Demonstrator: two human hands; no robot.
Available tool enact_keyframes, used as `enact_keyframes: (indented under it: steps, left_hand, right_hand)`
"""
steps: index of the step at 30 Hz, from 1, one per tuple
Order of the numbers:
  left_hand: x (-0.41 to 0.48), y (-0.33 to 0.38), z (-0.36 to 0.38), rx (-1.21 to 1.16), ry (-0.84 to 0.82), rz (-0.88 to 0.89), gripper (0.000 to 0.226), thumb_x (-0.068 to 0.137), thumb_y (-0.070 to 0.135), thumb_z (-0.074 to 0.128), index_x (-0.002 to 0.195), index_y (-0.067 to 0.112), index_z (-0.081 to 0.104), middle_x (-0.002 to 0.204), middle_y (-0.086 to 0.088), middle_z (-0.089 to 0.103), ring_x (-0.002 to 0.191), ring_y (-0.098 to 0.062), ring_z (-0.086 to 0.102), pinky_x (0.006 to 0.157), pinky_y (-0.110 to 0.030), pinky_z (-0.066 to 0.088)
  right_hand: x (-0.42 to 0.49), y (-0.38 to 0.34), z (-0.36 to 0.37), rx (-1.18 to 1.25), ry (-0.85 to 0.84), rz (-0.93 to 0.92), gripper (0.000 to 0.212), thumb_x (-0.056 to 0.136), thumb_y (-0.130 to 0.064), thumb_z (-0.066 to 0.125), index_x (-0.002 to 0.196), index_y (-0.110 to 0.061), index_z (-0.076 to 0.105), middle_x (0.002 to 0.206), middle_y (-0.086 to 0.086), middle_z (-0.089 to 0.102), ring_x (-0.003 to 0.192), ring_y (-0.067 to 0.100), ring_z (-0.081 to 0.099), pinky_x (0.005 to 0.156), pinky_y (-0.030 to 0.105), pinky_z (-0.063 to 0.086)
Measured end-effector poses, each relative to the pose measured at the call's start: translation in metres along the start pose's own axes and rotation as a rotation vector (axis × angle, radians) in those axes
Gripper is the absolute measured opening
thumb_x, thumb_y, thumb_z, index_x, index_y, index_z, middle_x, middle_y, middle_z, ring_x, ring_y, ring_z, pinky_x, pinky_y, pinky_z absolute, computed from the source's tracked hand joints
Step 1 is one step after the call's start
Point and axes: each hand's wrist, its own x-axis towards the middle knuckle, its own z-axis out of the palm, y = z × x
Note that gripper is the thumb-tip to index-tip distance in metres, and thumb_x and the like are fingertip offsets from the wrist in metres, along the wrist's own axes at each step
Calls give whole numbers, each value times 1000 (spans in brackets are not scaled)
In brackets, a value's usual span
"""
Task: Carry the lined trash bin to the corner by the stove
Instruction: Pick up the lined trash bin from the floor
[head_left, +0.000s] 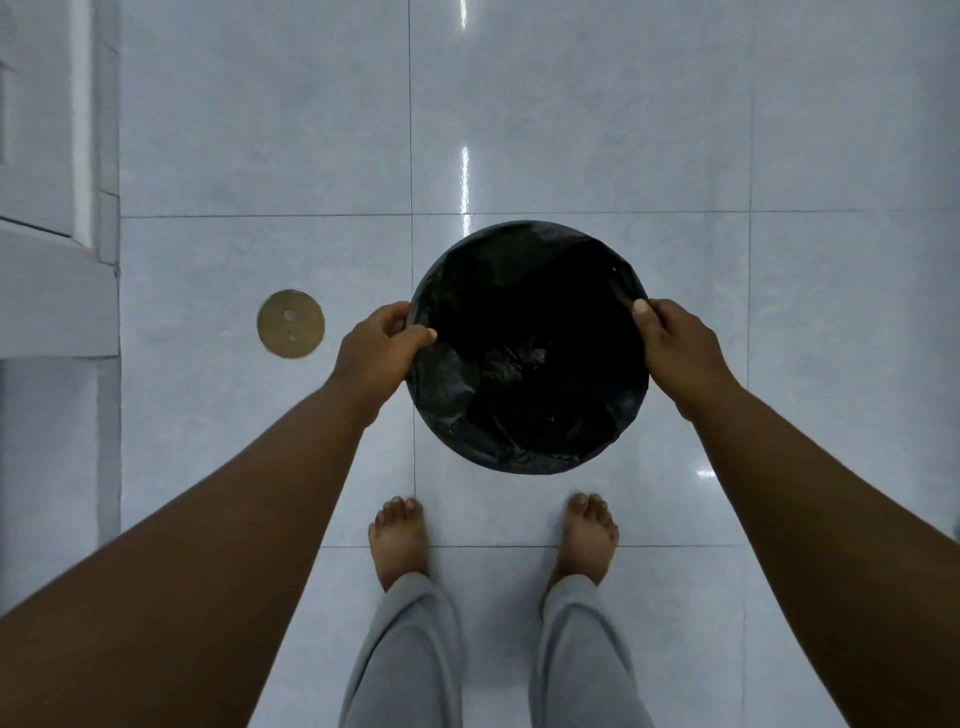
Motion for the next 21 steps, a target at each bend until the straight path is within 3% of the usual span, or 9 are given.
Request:
enact_keyframes:
  steps: [5, 8, 12, 16, 21]
  left_hand:
    - [11, -18, 2, -102, 0, -18, 39, 87, 31, 52, 124, 24, 60, 118, 8, 62, 118, -17, 54, 95, -36, 43]
    - [12, -35, 8, -225, -119, -106, 30, 95, 36, 43, 119, 32, 60, 131, 7, 57, 125, -12, 47, 109, -40, 34]
    - [1, -39, 16, -400, -211, -149, 47, 99, 36, 41, 140, 17, 52, 137, -9, 62, 126, -28, 56, 108, -44, 44]
    - [-16, -12, 6, -430, -181, -103, 54, 95, 44, 45, 143, 20, 49, 138, -7, 61, 125, -27, 56, 106, -43, 46]
    - [-61, 83, -19, -467, -146, 21, 61, 83, 51, 52, 138, 26, 56, 135, -1, 64, 122, -19, 59, 98, -35, 49]
  right_hand:
    - [2, 26, 6, 391, 55, 214, 55, 93, -60, 21, 113, -31, 64, 124, 3, 66, 104, 23, 64, 97, 49, 50]
    - [-8, 46, 23, 457, -55, 270, 68, 91, -70, 18, 132, -31, 58, 139, 4, 58, 122, 24, 56, 107, 50, 41]
    - [-22, 41, 36, 747, -282, 252, 71, 85, -78, 19, 138, -42, 49, 148, -4, 51, 135, 19, 46, 113, 49, 34]
    - [-31, 14, 12, 799, -304, 224, 74, 84, -79, 19, 143, -42, 44, 147, -6, 51, 134, 19, 47, 112, 50, 35]
    - [-53, -62, -69, 836, -288, 142, 74, 84, -79, 19, 142, -41, 45, 145, -6, 53, 130, 18, 50, 108, 44, 40]
